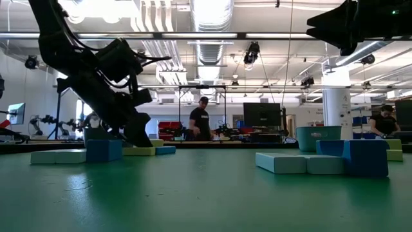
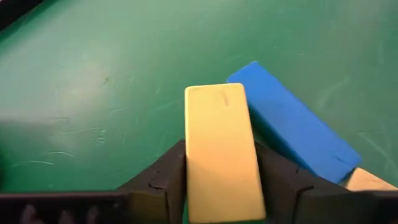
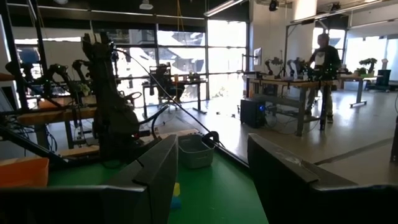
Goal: Sort & place blocks by color
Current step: Put the yellow block into the blue bin
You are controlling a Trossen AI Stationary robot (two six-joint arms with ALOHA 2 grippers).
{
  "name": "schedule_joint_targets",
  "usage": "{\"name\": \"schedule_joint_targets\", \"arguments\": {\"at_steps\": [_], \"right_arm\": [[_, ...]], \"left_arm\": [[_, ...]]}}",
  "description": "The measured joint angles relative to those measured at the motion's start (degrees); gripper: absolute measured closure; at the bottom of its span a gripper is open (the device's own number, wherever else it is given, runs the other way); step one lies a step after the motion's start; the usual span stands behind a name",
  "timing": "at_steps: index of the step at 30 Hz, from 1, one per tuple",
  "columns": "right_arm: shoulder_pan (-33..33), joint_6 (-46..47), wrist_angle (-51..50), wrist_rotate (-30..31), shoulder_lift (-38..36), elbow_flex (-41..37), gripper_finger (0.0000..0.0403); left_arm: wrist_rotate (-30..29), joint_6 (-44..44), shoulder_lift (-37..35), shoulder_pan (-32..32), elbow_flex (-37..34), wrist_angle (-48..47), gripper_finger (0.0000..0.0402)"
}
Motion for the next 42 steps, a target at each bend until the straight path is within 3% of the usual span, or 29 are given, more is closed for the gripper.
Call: {"name": "schedule_joint_targets", "arguments": {"at_steps": [13, 20, 27, 31, 37, 42], "right_arm": [[0.00, 0.00, 0.01, 0.00, -0.02, 0.00, 0.0223], [0.00, -0.02, 0.02, 0.00, -0.02, 0.00, 0.0223], [0.00, -0.17, 0.20, 0.02, -0.02, 0.00, 0.0223], [0.00, -0.03, 0.22, 0.02, -0.02, 0.00, 0.0223], [0.00, -0.04, 0.21, 0.02, -0.02, 0.00, 0.0223], [0.00, -0.15, 0.30, 0.04, -0.02, 0.00, 0.0223]], "left_arm": [[-2.41, 0.52, -6.43, 0.04, 1.12, -3.16, 0.0282], [-7.30, 0.42, -15.89, 2.51, 4.10, -17.38, 0.0279], [-7.81, 2.20, -24.67, 14.66, 6.29, -30.62, 0.0277], [-4.60, 3.60, -27.13, 23.72, 6.31, -34.00, 0.0277], [3.36, 3.52, -26.94, 33.86, 7.19, -37.34, 0.0277], [3.86, 3.20, -24.11, 35.87, 14.41, -49.78, 0.0277]]}}
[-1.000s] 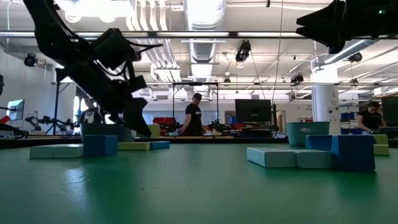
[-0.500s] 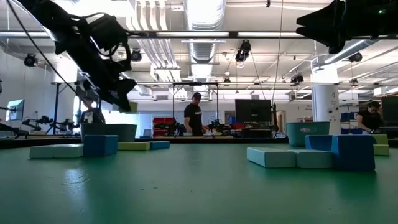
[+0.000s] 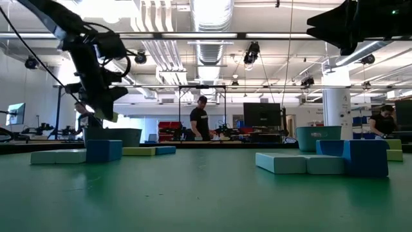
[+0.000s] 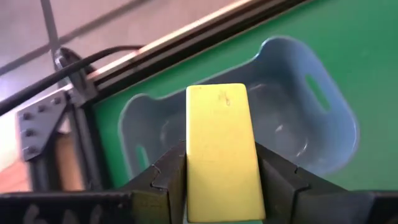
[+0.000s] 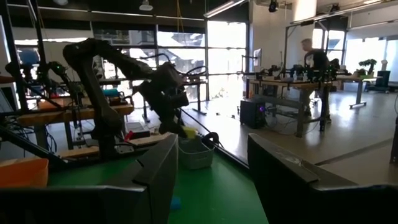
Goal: Sort & place blocks by color
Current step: Put the yellow block into the blue bin
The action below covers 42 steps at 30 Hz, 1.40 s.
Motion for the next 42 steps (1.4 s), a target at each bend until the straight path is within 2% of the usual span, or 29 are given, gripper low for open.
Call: {"name": "schedule_joint_targets", "arguments": {"at_steps": [6, 12, 25, 36, 42], "right_arm": [[0.00, 0.00, 0.16, 0.00, 0.00, 0.00, 0.0223], [0.00, 0.15, 0.16, 0.00, 0.00, 0.00, 0.0223], [-0.01, 0.46, 0.13, 0.00, 0.00, 0.00, 0.0223], [0.00, 1.64, 0.11, 0.00, 0.00, 0.00, 0.0223], [0.00, 1.66, 0.09, -0.02, 0.00, 0.00, 0.0223]], "left_arm": [[2.50, 0.33, 7.39, 2.65, 10.80, -18.46, 0.0277], [4.28, 3.31, 15.18, 4.73, 17.13, -26.57, 0.0276], [5.56, 7.18, 25.79, 6.51, 21.85, -28.10, 0.0276], [5.53, 9.23, 26.86, 6.51, 23.15, -27.25, 0.0275], [5.53, 9.16, 26.70, 6.51, 23.23, -26.41, 0.0242]]}}
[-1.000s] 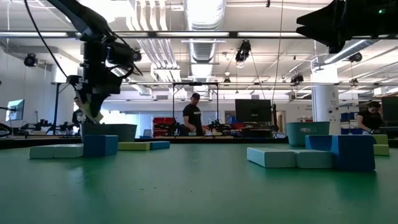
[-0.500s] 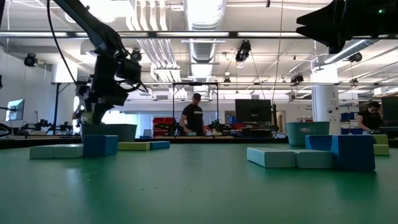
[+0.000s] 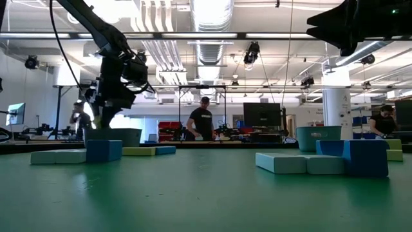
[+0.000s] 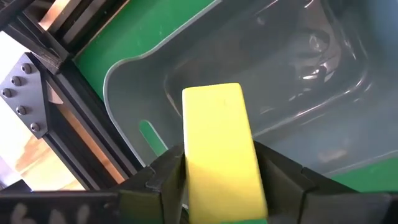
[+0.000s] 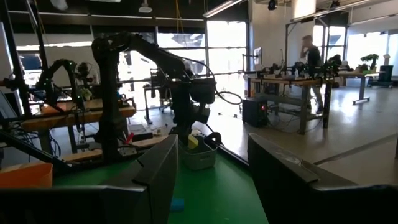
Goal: Sort & place blocks by color
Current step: Put the yellow block into the blue bin, then put the blue block into the light blue bin
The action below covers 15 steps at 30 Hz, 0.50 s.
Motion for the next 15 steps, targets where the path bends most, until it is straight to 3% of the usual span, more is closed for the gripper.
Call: {"name": "schedule_joint_targets", "arguments": {"at_steps": [6, 15], "right_arm": [[0.00, 0.02, -0.15, 0.00, 0.02, 0.00, 0.0223], [0.00, 0.17, -0.53, -0.01, 0.02, 0.00, 0.0223]], "left_arm": [[-0.07, 0.12, -0.02, -0.01, 0.00, 0.02, 0.0212], [-0.29, 0.31, -1.19, -0.14, 1.64, 0.08, 0.0207]]}}
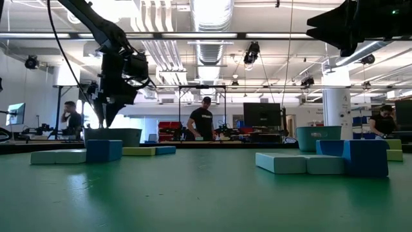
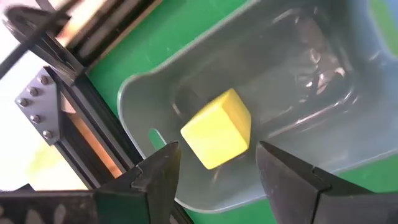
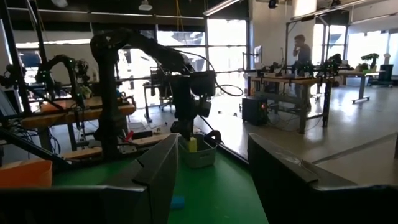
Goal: Sort & place blocks by color
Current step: Put the blue block into the light blue bin
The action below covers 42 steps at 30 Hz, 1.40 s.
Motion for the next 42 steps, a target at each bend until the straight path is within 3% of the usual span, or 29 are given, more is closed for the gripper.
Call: {"name": "schedule_joint_targets", "arguments": {"at_steps": [11, 16, 23, 32, 42], "right_arm": [[0.00, 2.87, -0.86, -0.03, 0.02, 0.00, 0.0223], [0.00, 2.83, -0.86, -0.01, 0.00, 0.00, 0.0223], [0.00, 3.29, -0.91, -0.03, 0.02, 0.00, 0.0223], [0.00, 4.40, -0.85, -0.02, 0.01, 0.00, 0.0223], [0.00, 4.94, -0.83, -0.01, 0.02, 0.00, 0.0223]], "left_arm": [[-0.17, -2.13, -7.99, -2.53, 0.59, -2.69, 0.0207], [-0.17, -7.84, -13.29, -9.65, 0.52, -2.62, 0.0208], [-1.09, -18.86, -17.49, -25.80, -1.01, 3.01, 0.0208], [-10.75, -32.23, -13.90, -45.26, -2.58, 9.34, 0.0208], [-13.96, -42.60, -4.39, -53.58, -2.58, 14.47, 0.0208]]}}
